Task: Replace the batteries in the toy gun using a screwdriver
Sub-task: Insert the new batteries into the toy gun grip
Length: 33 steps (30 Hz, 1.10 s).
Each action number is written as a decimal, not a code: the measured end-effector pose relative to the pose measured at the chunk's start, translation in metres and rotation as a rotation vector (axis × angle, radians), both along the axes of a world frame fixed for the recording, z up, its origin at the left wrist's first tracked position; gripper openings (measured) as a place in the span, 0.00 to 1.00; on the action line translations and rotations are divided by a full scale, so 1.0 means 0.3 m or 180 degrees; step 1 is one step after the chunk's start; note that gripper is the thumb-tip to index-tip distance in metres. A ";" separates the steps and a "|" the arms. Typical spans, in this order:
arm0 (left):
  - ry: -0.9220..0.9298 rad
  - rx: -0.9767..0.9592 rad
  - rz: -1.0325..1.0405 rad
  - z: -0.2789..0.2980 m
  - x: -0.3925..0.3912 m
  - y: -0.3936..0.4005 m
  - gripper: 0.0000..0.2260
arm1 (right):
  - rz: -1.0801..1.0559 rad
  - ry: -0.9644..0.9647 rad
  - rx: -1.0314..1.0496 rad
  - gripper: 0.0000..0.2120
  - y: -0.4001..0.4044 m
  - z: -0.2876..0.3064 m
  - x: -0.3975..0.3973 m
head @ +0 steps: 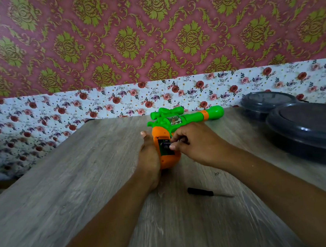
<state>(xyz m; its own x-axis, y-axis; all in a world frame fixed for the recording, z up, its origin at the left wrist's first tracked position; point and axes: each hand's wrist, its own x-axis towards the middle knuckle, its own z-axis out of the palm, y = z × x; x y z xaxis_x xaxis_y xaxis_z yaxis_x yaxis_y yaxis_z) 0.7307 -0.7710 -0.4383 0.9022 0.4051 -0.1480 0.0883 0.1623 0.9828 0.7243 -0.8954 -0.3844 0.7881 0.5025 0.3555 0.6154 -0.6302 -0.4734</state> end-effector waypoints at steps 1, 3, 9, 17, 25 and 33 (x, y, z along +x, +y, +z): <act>0.0008 -0.0025 0.0029 -0.001 0.001 0.001 0.36 | 0.0010 0.0038 0.0010 0.07 -0.001 -0.001 0.000; -0.0039 -0.0033 0.0049 -0.006 0.003 0.003 0.37 | 0.0012 0.0141 -0.0037 0.08 -0.005 -0.003 0.002; -0.0152 -0.0019 0.0026 -0.029 0.018 0.003 0.48 | -0.0155 0.0224 -0.0068 0.08 -0.020 -0.008 0.012; -0.0164 0.0082 -0.0054 -0.027 0.009 -0.001 0.44 | -0.0124 0.0051 -0.0117 0.07 -0.017 -0.017 0.020; -0.0306 0.0063 -0.0252 0.003 -0.022 -0.002 0.32 | 0.0345 -0.0126 0.0026 0.11 0.018 -0.012 -0.018; -0.0360 0.0099 -0.0234 0.000 -0.022 -0.008 0.29 | 0.0250 -0.0217 -0.0027 0.12 0.024 -0.029 -0.018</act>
